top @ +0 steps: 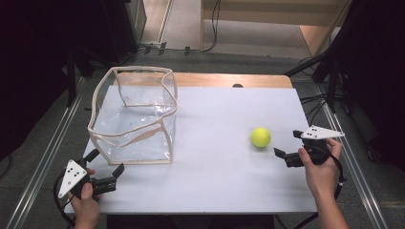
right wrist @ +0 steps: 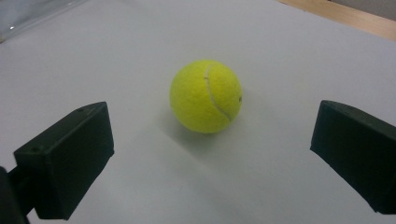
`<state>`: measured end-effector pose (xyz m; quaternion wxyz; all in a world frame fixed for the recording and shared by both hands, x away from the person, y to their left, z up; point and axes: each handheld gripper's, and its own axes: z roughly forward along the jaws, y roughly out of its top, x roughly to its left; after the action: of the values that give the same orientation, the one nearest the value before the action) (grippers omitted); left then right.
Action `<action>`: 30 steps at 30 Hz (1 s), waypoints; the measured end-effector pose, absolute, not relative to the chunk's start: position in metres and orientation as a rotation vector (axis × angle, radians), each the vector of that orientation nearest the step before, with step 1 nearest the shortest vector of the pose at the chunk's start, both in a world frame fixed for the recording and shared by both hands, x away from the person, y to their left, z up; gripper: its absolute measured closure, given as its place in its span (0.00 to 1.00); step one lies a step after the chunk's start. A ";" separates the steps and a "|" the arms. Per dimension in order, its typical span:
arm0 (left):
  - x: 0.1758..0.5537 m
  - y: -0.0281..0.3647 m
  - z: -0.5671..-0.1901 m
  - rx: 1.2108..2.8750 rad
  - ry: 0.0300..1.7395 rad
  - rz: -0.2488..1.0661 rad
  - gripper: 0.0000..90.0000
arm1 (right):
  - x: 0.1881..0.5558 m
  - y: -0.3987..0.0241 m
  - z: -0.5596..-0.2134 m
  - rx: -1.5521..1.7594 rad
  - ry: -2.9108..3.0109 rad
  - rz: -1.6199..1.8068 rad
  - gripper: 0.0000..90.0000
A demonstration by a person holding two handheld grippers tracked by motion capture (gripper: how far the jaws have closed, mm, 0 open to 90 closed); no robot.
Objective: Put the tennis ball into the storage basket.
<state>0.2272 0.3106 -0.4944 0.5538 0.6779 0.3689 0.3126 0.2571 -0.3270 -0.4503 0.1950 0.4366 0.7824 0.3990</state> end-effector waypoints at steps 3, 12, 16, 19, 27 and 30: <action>0.227 0.311 -0.494 1.603 0.872 0.739 0.00 | 0.261 -0.325 -0.449 1.209 2.211 1.104 0.00; 0.227 0.311 -0.494 1.603 0.871 0.739 0.00 | 0.271 -0.321 -0.444 1.187 2.256 1.070 0.00; 0.227 0.311 -0.494 1.603 0.870 0.739 0.00 | 0.276 -0.319 -0.443 1.181 2.279 1.055 0.00; 0.227 0.311 -0.494 1.604 0.870 0.739 0.00 | 0.277 -0.318 -0.442 1.178 2.291 1.052 0.00; 0.227 0.310 -0.494 1.606 0.869 0.740 0.00 | 0.288 -0.312 -0.440 1.157 2.368 1.015 0.00; 0.227 0.310 -0.494 1.604 0.869 0.740 0.00 | 0.291 -0.312 -0.439 1.155 2.389 1.008 0.00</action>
<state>0.2271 0.3103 -0.4944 0.5534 0.6787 0.3677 0.3129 0.2907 -0.3122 -0.4393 0.1511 0.4023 0.8319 0.3511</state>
